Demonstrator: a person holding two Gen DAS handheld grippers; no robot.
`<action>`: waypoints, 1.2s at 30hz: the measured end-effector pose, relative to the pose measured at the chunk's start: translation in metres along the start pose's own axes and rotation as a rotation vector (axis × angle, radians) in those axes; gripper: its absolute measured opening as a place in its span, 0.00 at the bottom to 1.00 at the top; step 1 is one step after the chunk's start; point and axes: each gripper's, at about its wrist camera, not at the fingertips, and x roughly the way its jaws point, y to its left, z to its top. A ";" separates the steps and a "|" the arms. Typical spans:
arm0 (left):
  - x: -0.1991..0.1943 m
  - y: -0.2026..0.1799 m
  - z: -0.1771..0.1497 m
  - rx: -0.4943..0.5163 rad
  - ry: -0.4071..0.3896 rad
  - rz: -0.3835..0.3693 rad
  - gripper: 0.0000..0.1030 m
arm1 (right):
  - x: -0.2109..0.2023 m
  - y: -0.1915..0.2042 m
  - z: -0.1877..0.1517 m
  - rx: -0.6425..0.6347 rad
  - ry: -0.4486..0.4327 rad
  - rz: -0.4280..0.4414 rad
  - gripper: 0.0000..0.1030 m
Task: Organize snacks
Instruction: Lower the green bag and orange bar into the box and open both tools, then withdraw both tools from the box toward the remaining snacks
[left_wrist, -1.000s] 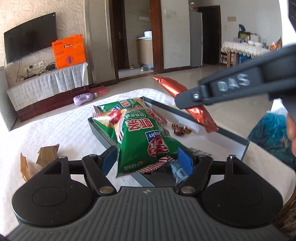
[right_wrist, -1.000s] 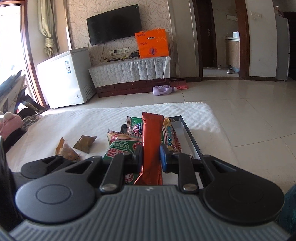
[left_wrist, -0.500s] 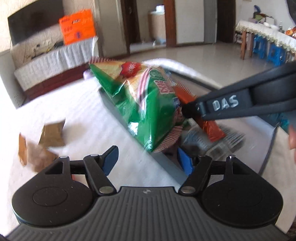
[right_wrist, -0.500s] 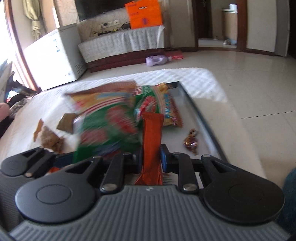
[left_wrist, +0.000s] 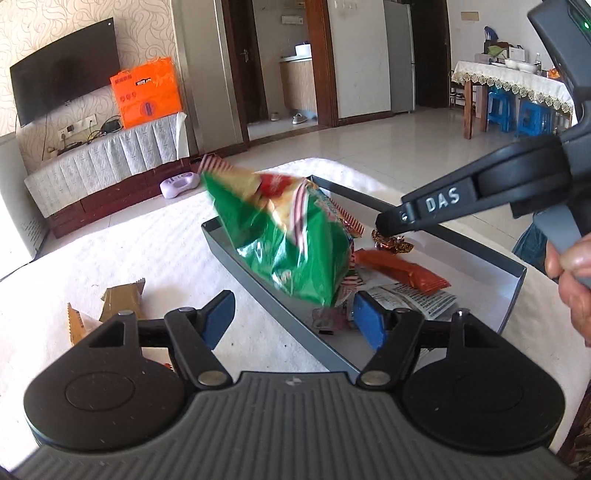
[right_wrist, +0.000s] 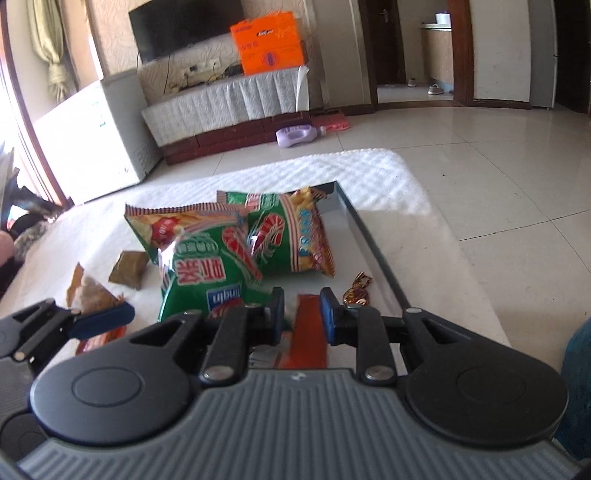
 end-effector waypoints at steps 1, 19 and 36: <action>-0.001 0.000 0.000 -0.002 -0.001 0.001 0.73 | -0.001 -0.002 0.000 0.005 -0.008 -0.010 0.26; -0.038 0.000 -0.023 -0.038 -0.011 -0.010 0.77 | 0.008 0.034 0.008 0.127 -0.005 0.483 0.27; -0.095 0.080 -0.061 -0.078 -0.017 0.121 0.77 | -0.009 0.068 -0.005 -0.079 -0.045 0.379 0.27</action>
